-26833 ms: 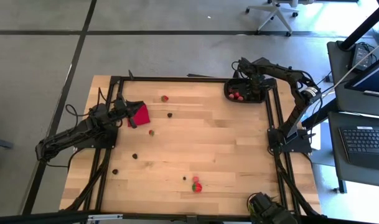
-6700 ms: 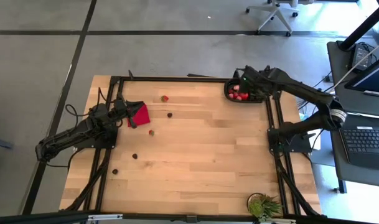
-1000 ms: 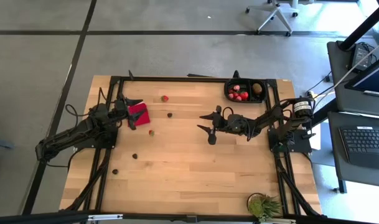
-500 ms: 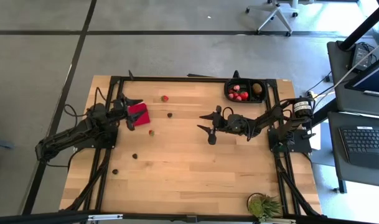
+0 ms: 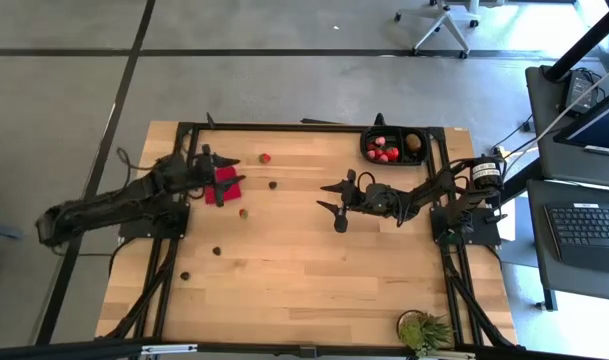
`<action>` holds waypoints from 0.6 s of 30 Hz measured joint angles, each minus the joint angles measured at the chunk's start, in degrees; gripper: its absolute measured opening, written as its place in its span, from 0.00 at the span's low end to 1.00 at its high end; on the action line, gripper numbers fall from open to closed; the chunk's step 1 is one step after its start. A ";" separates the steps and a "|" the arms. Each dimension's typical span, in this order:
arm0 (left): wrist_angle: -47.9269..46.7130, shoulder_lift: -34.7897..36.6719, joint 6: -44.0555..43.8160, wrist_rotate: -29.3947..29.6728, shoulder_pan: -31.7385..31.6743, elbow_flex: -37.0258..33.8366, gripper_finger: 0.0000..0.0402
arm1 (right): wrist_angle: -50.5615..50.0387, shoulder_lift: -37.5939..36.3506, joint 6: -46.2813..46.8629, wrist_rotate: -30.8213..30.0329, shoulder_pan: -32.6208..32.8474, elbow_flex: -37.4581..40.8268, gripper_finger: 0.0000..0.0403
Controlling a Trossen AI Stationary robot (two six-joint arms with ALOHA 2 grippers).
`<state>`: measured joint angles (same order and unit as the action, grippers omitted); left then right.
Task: Pick and placing Produce into tupperware
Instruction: Put the black raspberry into the black bin
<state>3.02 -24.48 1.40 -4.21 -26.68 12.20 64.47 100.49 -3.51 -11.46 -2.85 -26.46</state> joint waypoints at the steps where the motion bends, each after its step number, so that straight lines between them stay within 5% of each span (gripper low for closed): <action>1: 0.00 -2.67 0.03 0.00 0.23 0.86 0.58 | 0.00 0.00 0.00 0.02 0.00 0.00 0.53; 18: 2.06 -38.31 6.77 -2.59 4.17 13.32 0.57 | 0.00 0.00 -0.01 0.02 0.00 0.00 0.53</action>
<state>5.08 -62.79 8.16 -6.80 -22.52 25.52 64.47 100.49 -3.51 -11.44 -2.85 -26.46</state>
